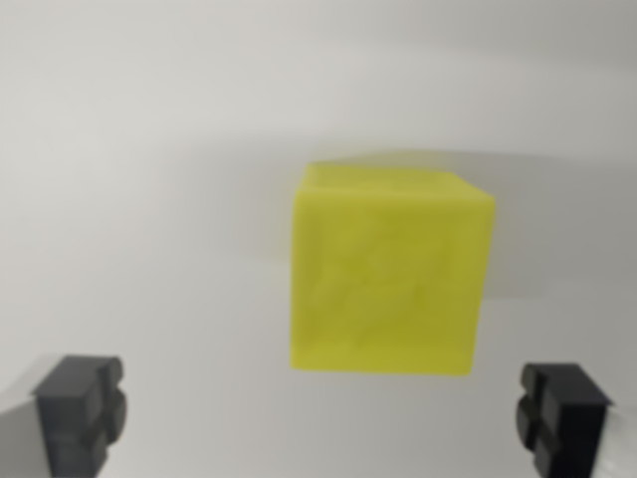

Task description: Pick yellow cube

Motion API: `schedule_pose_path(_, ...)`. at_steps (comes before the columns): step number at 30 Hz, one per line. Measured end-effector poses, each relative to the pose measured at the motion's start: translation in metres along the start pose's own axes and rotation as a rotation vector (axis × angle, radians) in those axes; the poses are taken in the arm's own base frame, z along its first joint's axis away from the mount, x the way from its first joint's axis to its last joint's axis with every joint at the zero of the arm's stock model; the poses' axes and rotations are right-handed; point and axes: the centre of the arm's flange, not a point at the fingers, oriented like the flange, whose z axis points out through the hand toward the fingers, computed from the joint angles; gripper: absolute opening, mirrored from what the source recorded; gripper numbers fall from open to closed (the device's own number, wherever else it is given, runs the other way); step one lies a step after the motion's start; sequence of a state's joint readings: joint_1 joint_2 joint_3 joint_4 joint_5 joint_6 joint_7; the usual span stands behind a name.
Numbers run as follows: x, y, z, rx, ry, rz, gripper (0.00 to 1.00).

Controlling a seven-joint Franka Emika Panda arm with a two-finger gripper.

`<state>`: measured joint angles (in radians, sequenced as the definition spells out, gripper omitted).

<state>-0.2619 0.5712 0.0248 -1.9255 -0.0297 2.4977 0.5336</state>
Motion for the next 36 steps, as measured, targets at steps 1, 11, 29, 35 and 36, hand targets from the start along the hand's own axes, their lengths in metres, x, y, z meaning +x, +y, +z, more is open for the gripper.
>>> schedule_pose_path(1,0.001,0.001,0.002,0.000,0.000,-0.001,1.00)
schedule_pose_path(11,0.012,0.010,0.024,0.001,-0.004,-0.006,1.00)
schedule_pose_path(29,0.012,0.010,0.060,0.002,-0.005,-0.007,1.00)
schedule_pose_path(35,0.012,0.010,0.073,0.002,-0.005,-0.007,1.00)
schedule_pose_path(36,0.013,0.010,0.073,0.003,-0.005,-0.007,1.00)
